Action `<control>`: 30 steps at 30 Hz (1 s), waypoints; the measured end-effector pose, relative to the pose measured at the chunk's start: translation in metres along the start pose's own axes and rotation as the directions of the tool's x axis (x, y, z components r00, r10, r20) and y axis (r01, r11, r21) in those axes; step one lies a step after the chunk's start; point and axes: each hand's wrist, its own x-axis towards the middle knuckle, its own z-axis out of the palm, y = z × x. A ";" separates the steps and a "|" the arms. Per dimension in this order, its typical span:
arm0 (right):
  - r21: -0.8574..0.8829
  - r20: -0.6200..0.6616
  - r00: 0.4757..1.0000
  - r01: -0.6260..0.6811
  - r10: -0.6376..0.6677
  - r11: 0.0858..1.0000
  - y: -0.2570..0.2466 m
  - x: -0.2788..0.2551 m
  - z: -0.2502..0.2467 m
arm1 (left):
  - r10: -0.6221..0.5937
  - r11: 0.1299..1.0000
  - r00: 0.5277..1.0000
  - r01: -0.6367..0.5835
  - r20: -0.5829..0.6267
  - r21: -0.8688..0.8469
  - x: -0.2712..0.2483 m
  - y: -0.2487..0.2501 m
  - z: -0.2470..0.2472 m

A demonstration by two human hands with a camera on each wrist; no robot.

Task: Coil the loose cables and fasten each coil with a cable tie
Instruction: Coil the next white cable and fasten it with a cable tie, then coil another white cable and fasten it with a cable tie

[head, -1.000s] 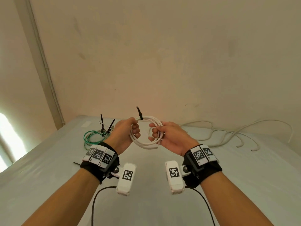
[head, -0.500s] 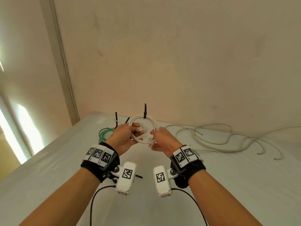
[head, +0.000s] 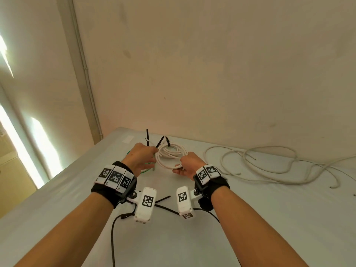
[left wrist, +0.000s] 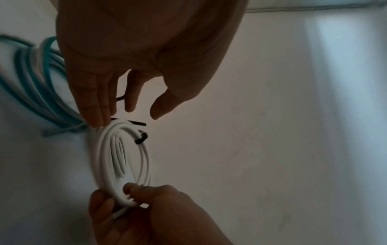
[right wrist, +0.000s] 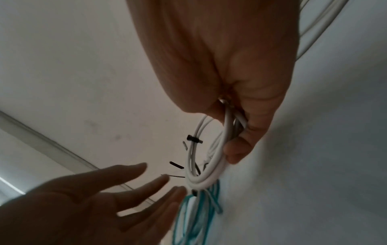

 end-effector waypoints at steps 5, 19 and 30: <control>-0.440 0.006 0.994 0.099 -0.107 0.892 0.007 0.021 0.018 | -0.028 0.999 1.000 0.028 0.002 0.038 0.003 -0.002 -0.017; -0.708 0.029 0.993 0.104 -0.118 0.698 0.006 0.015 -0.033 | 0.035 0.998 0.983 -0.045 0.182 0.053 -0.012 -0.004 0.007; -0.951 -0.048 0.965 0.035 -0.259 0.306 0.053 -0.004 -0.141 | 0.101 0.985 0.918 -0.145 0.383 0.088 -0.041 -0.005 0.079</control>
